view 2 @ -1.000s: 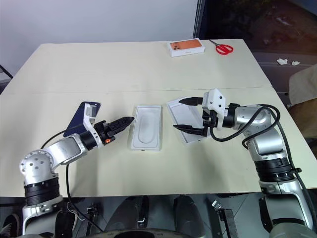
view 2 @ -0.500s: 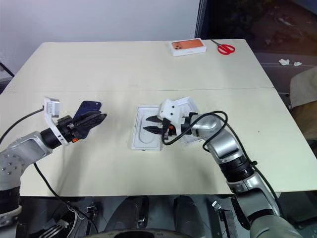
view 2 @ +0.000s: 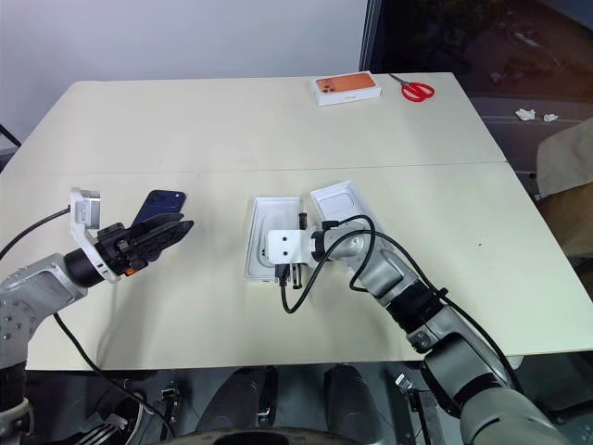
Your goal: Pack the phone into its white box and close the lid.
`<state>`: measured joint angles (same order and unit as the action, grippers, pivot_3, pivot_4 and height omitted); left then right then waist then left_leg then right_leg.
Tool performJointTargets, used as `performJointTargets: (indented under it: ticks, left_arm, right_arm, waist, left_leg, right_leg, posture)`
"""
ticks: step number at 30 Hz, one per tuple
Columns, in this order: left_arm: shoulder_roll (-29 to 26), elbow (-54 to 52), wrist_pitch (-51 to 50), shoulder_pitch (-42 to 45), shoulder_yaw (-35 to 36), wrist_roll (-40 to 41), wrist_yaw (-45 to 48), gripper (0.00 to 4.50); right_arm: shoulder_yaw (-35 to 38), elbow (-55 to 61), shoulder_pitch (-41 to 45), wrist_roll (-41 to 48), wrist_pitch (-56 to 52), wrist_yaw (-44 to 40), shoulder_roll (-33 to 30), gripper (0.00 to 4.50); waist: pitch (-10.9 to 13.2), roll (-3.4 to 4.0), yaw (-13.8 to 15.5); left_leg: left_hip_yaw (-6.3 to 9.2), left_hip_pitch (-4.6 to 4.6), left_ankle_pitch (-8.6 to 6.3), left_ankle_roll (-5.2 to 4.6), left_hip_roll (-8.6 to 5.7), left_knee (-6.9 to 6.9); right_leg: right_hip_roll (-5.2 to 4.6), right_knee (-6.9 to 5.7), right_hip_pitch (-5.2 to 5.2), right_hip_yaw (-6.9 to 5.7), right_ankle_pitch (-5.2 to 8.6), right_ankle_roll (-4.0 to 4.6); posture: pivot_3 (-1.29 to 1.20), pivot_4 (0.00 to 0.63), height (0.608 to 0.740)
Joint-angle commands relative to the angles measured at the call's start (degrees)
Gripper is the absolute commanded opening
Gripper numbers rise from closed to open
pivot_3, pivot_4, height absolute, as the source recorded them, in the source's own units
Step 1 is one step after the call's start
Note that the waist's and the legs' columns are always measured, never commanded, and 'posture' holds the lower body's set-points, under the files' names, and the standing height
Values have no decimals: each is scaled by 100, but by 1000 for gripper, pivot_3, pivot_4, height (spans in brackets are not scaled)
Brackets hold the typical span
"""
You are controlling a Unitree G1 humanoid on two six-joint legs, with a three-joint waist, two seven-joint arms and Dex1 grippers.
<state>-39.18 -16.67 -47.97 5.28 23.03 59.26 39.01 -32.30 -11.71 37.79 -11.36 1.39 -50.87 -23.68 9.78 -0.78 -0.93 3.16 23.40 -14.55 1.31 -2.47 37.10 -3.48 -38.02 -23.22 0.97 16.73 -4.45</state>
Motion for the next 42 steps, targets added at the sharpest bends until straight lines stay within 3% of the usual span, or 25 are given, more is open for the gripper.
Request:
performJointTargets:
  ticks: [1, 9, 14, 22, 27, 37, 42]
  left_arm:
    - [22, -197, 100, 53, 125, 50, -62, 2958]
    - [60, -257, 104, 62, 87, 20, -107, 2958]
    - [-30, -206, 252, 29, -4, -307, 4, 2958]
    - [-30, 127, 219, 189, -22, -542, -78, 2958]
    - [-206, 843, 119, 389, 189, -561, 5, 2958]
    - [-531, 2047, 994, 401, 273, -1590, 225, 2958]
    - [-559, 3442, 1446, 741, 545, -2034, -43, 2958]
  right_arm:
    - [-27, -355, 181, -353, 393, 212, 98, 56]
    - [197, -333, 108, -92, 388, 11, 241, 56]
    - [938, 192, 151, 783, -320, -260, 325, 56]
    - [1479, 452, 235, 1161, -830, -139, 412, 56]
    - [1318, 451, 227, 948, -448, 143, 649, 56]
    - [868, -302, 447, 341, 179, 832, 1450, 56]
    - [721, -487, 509, 137, 174, 1102, 1790, 56]
  waist:
    - [0, 0, -4]
    - [0, 0, -3]
    - [1, 1, 1]
    - [1, 1, 0]
    - [1, 1, -16]
    - [2, 2, -5]
    - [1, 1, -20]
  left_leg:
    - [0, 0, 1, 2, 0, 0]
    - [0, -1, 3, 5, 0, 0]
    - [0, 0, 1, 2, 0, -1]
    - [1, -1, -4, -7, 0, -3]
    - [1, -1, -4, -7, 0, -5]
    - [1, 0, 4, 7, 2, -7]
    - [3, 0, 4, 6, 3, -9]
  right_leg:
    - [0, 0, 0, 0, 0, 0]
    - [1, 0, 2, 0, 0, 0]
    - [0, 0, 2, 1, 0, 0]
    - [1, 0, 0, 0, 0, 0]
    - [1, 0, -2, 1, 0, 0]
    - [4, -3, -10, 1, 0, 0]
    - [4, -6, -13, -1, 0, 0]
  posture:
    - [0, 150, 740]
    - [0, 150, 740]
    - [0, 150, 740]
    - [0, 150, 740]
    - [0, 150, 740]
    - [0, 150, 740]
    - [0, 150, 740]
